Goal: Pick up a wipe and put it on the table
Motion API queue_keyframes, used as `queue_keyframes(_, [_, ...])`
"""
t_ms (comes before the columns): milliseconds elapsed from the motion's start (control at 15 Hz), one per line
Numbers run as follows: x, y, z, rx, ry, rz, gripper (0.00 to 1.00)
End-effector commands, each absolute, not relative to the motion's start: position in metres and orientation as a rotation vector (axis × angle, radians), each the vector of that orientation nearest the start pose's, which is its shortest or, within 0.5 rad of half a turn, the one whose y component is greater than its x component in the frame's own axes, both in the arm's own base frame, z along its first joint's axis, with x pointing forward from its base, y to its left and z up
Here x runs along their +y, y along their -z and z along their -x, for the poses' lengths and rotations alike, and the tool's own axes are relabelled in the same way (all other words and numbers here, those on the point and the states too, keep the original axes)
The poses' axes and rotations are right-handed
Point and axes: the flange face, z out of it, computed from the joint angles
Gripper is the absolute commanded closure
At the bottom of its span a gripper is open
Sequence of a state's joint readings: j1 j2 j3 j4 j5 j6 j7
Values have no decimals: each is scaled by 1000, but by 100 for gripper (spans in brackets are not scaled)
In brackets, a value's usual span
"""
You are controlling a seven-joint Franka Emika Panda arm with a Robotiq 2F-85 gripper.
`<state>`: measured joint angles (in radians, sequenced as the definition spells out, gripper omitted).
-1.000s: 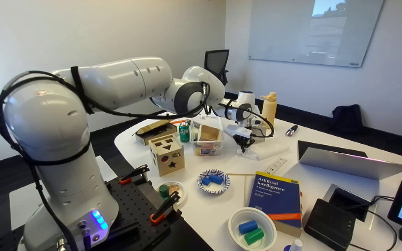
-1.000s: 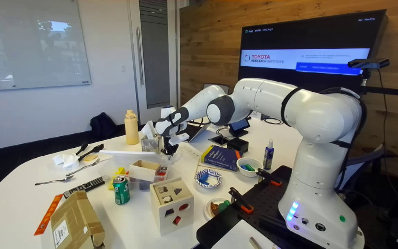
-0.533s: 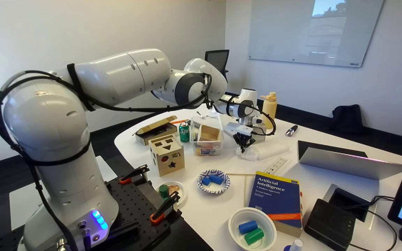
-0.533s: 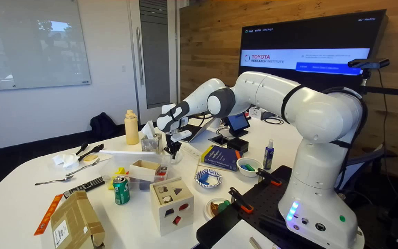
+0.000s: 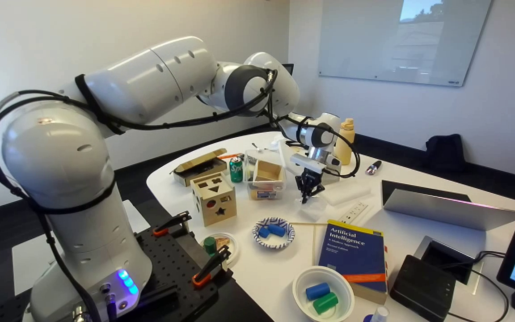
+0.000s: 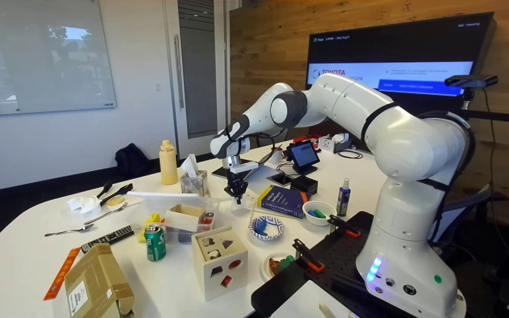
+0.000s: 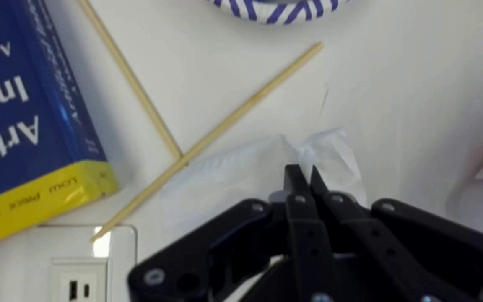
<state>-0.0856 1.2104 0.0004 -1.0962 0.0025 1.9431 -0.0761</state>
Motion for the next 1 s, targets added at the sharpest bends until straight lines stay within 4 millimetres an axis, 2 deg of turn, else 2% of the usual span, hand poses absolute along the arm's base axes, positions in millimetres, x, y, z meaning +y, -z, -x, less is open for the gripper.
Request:
queue_keyframes(0, [-60, -48, -673, 42, -717, 2912, 99])
queue_keyframes(333, [-57, -34, -654, 22, -769, 2750, 99])
queue_keyframes(600, [-45, -20, -642, -17, -821, 2621, 99])
queue_keyframes(667, [-43, -18, -639, -22, -833, 2600, 72])
queue_keyframes(733, [-39, -17, -637, -26, -845, 2585, 71])
queue_keyframes(933, [-31, -14, -632, -34, -882, 2552, 51])
